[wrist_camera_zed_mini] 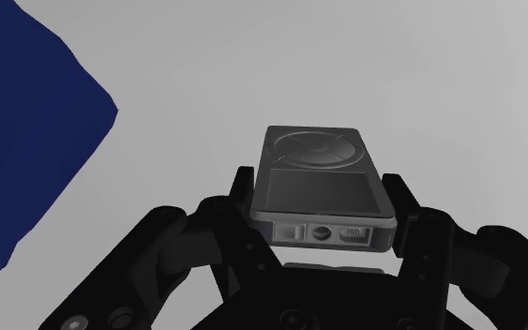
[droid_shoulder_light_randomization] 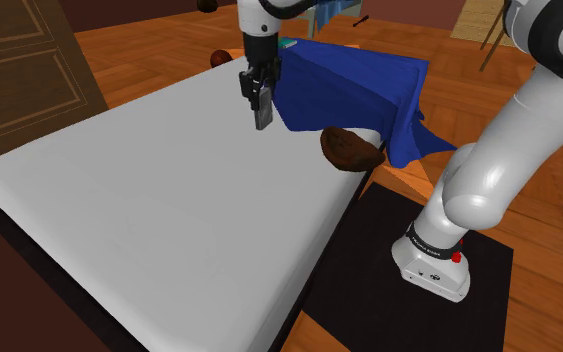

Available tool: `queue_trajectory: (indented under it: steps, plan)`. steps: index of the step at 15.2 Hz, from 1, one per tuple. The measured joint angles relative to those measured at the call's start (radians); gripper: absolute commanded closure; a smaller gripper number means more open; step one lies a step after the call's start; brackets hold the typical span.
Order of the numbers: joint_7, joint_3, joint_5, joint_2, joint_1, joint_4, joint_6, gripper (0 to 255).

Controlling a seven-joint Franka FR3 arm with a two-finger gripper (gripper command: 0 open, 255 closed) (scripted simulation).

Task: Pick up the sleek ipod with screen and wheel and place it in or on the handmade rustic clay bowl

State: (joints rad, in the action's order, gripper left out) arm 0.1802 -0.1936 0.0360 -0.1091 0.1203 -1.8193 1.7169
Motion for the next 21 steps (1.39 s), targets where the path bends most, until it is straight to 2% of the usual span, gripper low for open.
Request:
queue_trajectory:
  steps: [7,16,21]
  plan:
    - [-0.01,0.004,-0.001,-0.004,-0.003,0.081,-0.085,255]
    - [-0.124,0.081,-0.027,-0.326,-0.03,-0.205,-0.115,255]
    - [-0.191,0.135,-0.014,-0.49,-0.042,-0.313,-0.168,255]
